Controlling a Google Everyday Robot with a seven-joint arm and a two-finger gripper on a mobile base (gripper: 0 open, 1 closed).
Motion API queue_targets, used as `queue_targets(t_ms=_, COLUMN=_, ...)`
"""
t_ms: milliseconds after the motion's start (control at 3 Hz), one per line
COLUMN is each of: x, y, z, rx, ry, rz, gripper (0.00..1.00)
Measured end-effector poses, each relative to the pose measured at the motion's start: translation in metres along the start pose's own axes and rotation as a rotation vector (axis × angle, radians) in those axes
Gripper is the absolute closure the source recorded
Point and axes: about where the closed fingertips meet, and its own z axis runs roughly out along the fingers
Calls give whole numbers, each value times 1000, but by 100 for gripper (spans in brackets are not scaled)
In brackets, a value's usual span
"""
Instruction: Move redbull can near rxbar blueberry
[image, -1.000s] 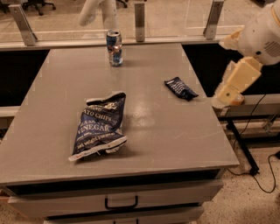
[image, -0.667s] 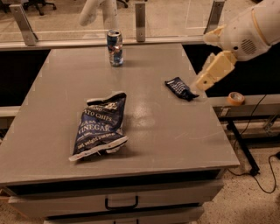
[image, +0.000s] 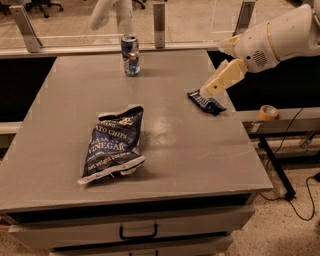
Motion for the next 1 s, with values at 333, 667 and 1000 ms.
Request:
queue_targets(t_ms=333, x=-6, y=-7, z=11, rx=3, ry=-65, rz=11, gripper=0)
queue_targets(t_ms=667, x=-28, y=-25, z=44, rx=39, ry=-163, rz=18, gripper=0)
queue_targets(t_ms=1000, x=-54, y=-60, z=73, rx=127, ry=-245, rz=43, gripper=0)
